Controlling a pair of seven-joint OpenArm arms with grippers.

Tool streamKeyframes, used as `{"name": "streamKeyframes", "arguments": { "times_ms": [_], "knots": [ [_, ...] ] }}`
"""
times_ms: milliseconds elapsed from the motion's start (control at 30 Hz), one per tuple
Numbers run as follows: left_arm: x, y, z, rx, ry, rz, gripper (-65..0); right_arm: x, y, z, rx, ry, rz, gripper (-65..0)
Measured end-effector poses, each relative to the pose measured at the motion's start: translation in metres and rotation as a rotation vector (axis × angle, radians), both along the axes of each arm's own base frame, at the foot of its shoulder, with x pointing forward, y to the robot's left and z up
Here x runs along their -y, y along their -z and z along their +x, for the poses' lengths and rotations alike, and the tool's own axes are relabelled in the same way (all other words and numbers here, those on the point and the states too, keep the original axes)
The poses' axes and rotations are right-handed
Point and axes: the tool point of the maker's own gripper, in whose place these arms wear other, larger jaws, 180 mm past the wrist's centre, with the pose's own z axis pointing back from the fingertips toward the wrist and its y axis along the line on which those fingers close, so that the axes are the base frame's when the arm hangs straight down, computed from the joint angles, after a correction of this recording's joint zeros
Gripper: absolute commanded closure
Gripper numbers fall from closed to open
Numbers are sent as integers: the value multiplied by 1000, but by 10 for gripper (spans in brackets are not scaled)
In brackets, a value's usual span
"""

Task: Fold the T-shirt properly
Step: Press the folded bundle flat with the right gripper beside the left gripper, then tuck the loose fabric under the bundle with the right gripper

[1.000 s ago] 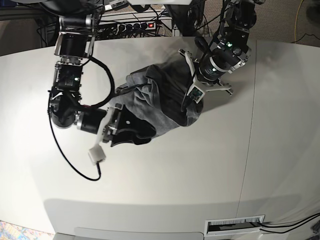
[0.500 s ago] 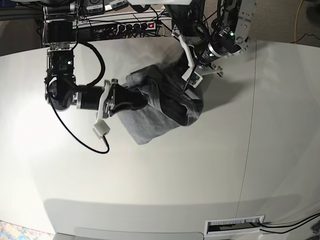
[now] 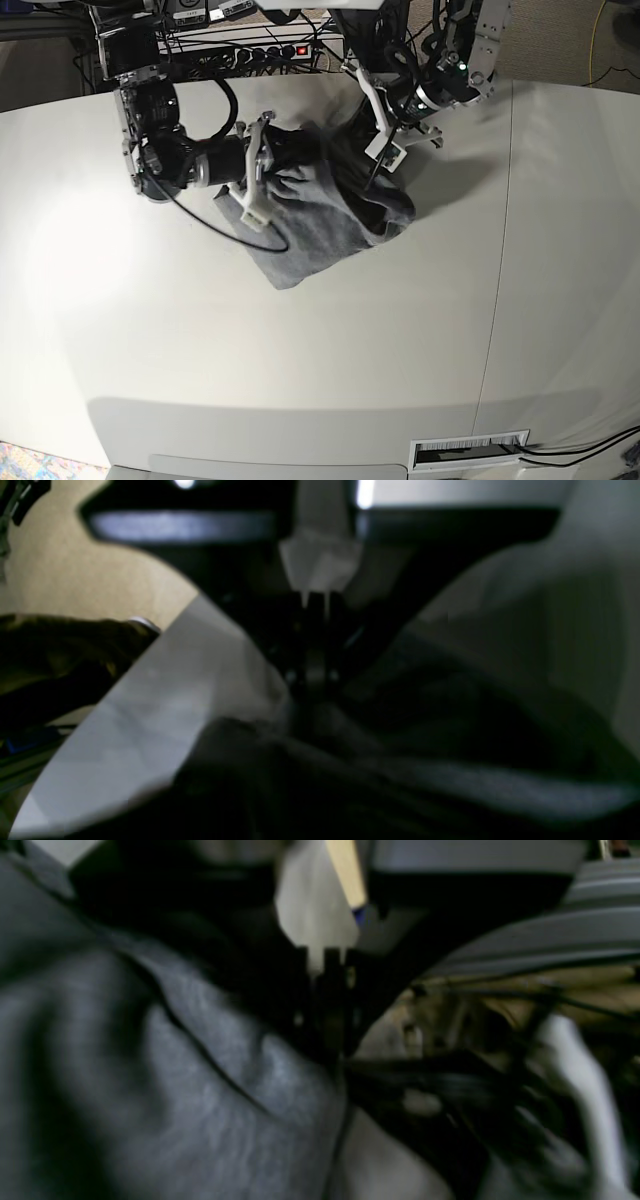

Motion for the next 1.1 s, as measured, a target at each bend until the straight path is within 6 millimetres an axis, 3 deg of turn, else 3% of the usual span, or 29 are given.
{"name": "streamKeyframes", "arguments": {
  "times_ms": [167,433,567,667,733,867,967,1100],
  "knots": [
    [0,3,-8,-19,0,0,0,-15,25,-29,-15,-139,-103,-44],
    [-8,7,-9,-1,-20,41,0,-59,15,-36,-19,-189,-34,-44],
    [-18,9,-3,34,-31,98,0,-67,-3,-15,15,-155,17,-44],
    [-20,8,-6,57,11,155,0,-82,-43,16,66,-59,205,-44],
    [-27,6,-4,73,-1,208,0,-83,-56,31,103,-36,230,-44],
    [-61,-6,15,151,-96,370,0,-54,-64,58,142,60,220,-44],
    [-55,-30,24,219,-114,335,0,-38,-84,86,206,136,246,-44],
    [-49,-39,25,227,-122,287,0,-33,-88,87,203,161,275,-44]
  ]
}}
